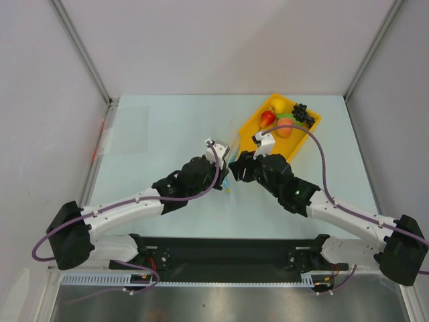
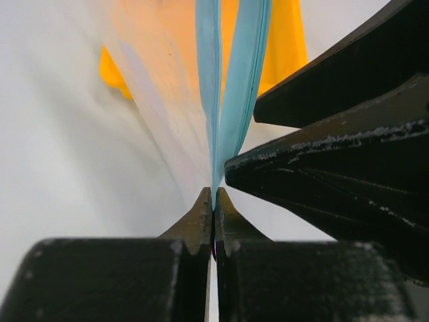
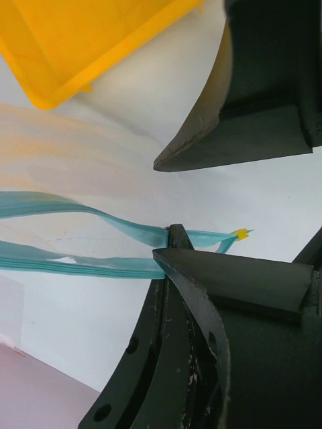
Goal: Place the food in the zip-top bag and seal the zipper
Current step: Open the zipper of the food storage bag.
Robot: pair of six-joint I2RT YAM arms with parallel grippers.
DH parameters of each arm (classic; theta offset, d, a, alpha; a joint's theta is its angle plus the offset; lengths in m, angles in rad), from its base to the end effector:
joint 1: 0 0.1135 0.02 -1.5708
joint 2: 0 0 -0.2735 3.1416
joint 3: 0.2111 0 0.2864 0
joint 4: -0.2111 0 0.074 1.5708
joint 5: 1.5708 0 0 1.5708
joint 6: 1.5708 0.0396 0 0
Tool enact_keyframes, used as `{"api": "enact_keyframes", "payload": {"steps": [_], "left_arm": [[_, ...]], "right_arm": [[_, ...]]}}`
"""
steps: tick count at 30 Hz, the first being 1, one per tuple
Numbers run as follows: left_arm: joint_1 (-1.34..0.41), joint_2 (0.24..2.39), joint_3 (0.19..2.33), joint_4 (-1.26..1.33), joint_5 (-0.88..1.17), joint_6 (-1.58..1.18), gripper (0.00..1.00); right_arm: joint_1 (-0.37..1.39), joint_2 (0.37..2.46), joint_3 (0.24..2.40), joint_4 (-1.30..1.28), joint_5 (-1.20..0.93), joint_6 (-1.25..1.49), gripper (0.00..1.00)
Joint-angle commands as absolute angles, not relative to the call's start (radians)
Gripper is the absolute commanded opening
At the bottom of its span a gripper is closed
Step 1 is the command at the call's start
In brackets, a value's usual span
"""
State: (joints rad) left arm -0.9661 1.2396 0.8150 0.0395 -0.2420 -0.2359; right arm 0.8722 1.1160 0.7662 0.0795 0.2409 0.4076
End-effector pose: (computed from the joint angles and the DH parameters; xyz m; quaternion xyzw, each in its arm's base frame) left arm 0.1870 -0.2539 0.2692 0.2310 0.7931 -0.2311 0.5141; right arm 0.1950 0.2174 0.2896 -0.1111 0.7857 0.2821 0.5392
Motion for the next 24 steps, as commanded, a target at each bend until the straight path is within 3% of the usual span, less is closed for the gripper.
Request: {"api": "enact_keyframes", "payload": {"steps": [1,3,7,11,13,15,18,24], "left_arm": [[-0.965,1.247,0.810,0.101,-0.201,-0.250,0.00],[-0.966,1.250,0.808,0.106,-0.192,-0.250,0.00],[-0.968,1.259,0.810,0.115,-0.167,-0.245,0.00],[-0.968,1.261,0.811,0.115,-0.164,-0.250,0.00],[-0.966,1.252,0.810,0.115,-0.161,-0.255,0.15],[-0.968,1.233,0.802,0.117,-0.163,-0.258,0.33],[-0.966,1.206,0.795,0.114,-0.176,-0.261,0.49],[-0.966,1.193,0.792,0.106,-0.224,-0.256,0.54]], "right_arm": [[0.884,1.083,0.756,0.118,0.285,0.410,0.53],[0.884,1.081,0.756,0.121,0.287,0.413,0.44],[0.884,1.077,0.744,0.149,0.273,0.420,0.36],[0.884,1.077,0.744,0.150,0.262,0.411,0.07],[0.881,1.077,0.746,0.141,0.271,0.411,0.00],[0.877,1.075,0.746,0.140,0.275,0.411,0.00],[0.877,1.077,0.746,0.138,0.270,0.413,0.00],[0.877,1.092,0.750,0.143,0.242,0.407,0.00]]}}
